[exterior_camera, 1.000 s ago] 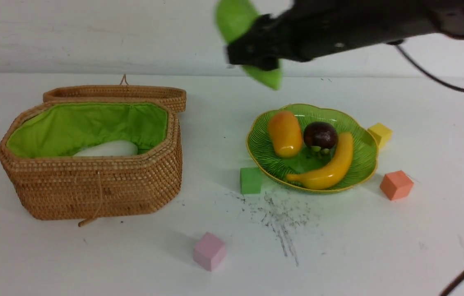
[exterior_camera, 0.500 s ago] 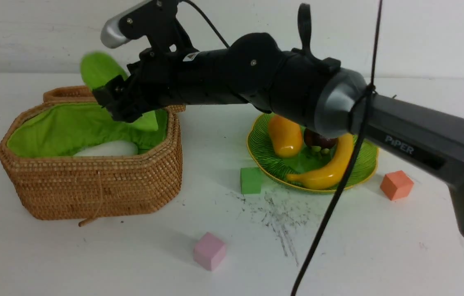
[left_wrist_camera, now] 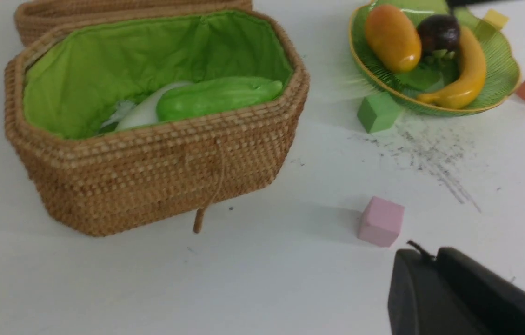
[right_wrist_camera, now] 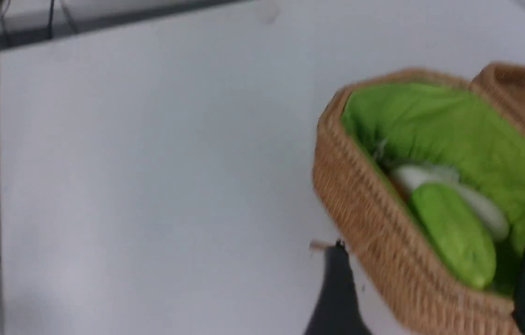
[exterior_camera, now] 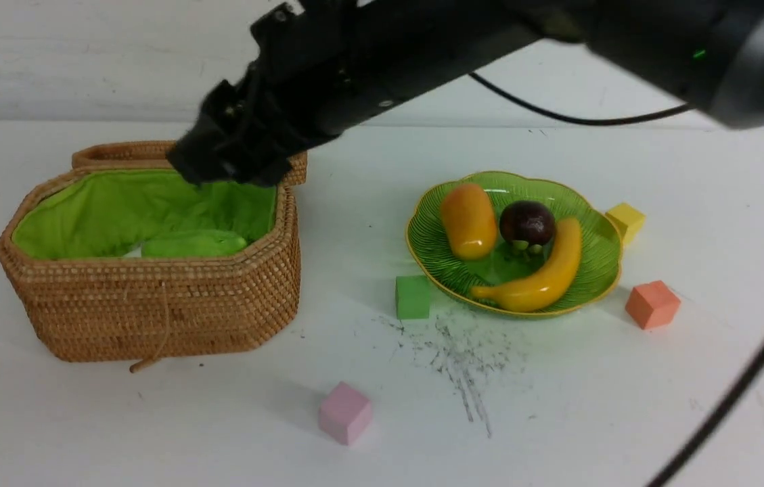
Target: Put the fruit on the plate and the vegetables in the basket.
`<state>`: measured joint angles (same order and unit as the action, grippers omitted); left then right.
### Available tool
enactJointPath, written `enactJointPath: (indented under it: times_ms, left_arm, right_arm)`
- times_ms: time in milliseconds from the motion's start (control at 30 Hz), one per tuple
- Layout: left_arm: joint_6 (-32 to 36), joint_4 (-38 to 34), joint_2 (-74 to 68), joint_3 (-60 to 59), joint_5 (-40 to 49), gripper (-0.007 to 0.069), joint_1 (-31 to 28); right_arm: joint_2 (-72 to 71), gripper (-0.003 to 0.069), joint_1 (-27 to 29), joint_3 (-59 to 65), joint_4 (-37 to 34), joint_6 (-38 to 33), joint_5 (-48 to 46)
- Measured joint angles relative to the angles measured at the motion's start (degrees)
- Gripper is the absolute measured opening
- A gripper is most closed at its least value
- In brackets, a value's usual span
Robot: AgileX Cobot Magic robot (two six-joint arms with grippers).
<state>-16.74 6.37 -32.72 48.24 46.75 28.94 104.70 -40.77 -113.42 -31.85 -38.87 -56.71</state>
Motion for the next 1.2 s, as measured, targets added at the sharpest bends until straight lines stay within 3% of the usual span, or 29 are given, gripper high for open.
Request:
enactJointPath:
  times_ms: [167,267,467,600,900,1033,1200]
  left_arm:
    - [5.4,-5.7,0.4,-0.1,-3.5,0.0043,0.0]
    - [7.6,-8.1,2.5,-1.5,-5.6,0.0029,0.0]
    - [9.1,-11.4,16.0,-10.4,-11.4,-0.0013,0.0]
    - [9.1,-14.0,27.4,-19.6,-15.4,-0.0013,0.0]
    - [9.1,-14.5,33.4,-32.4,-20.4,-0.0013,0.0]
    - [9.1,-14.5,33.4,-34.8,-20.4,-0.0013,0.0]
    - [9.1,-14.6,33.4,-37.4,-20.5,-0.0013,0.0]
  right_arm:
    - [-3.6,0.0367,0.0,-0.2,6.8,5.1,-14.1]
    - [-4.8,0.0356,0.0,0.1,10.0,10.5,-14.9]
    - [-10.3,0.0347,0.0,5.2,24.3,23.9,-15.0]
    - [-18.3,0.0298,0.1,16.7,31.8,34.2,-15.0]
    - [-35.6,0.012,0.1,42.3,32.9,50.2,-15.0]
    - [-39.5,0.0104,0.1,46.7,32.4,55.2,-15.0]
    - [-41.3,0.0104,0.1,47.6,32.4,56.7,-15.0]
